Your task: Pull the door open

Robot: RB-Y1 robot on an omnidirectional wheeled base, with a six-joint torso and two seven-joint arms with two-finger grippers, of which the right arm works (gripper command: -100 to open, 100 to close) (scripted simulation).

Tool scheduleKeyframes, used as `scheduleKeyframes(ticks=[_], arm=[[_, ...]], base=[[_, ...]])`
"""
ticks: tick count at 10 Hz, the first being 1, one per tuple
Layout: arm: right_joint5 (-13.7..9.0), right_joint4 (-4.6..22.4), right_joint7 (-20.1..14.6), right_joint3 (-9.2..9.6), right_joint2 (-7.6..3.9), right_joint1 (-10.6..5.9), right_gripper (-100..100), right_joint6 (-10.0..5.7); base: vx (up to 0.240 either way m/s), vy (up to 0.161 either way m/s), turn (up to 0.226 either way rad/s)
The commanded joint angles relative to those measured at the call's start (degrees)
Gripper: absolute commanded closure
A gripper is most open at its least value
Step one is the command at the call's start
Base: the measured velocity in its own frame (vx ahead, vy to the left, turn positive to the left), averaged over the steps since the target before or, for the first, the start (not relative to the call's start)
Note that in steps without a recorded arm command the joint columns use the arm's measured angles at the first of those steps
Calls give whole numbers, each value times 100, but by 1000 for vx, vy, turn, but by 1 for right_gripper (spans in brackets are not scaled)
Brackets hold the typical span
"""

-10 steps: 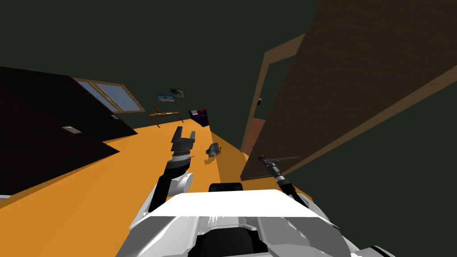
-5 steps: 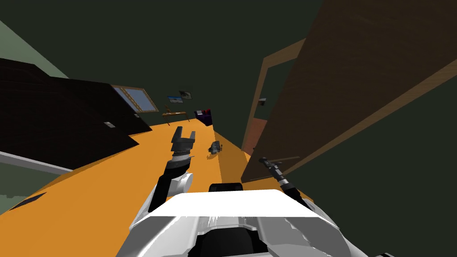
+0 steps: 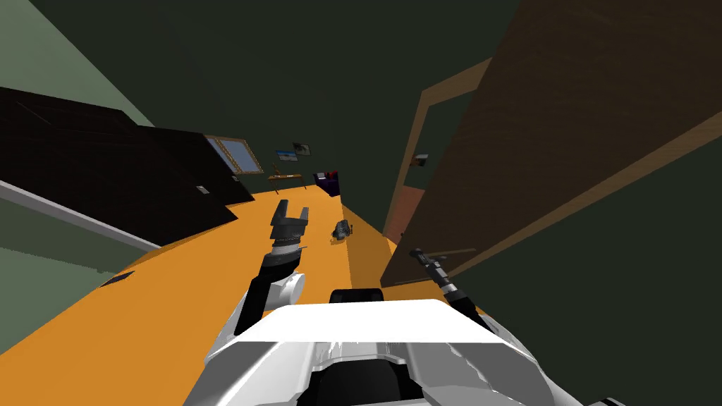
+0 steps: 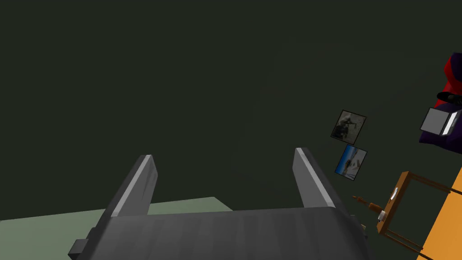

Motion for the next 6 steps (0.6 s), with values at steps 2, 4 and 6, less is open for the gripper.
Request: scheduleKeyframes(ticks=[2, 4, 6], arm=[[12, 93, -19, 36, -20, 10, 100, -125], [16, 161, -39, 57, -42, 1, 100, -210], [19, 225, -58, 76, -62, -8, 100, -290]], base=[[-195, -78, 147], [-213, -83, 163], [-216, -76, 153]])
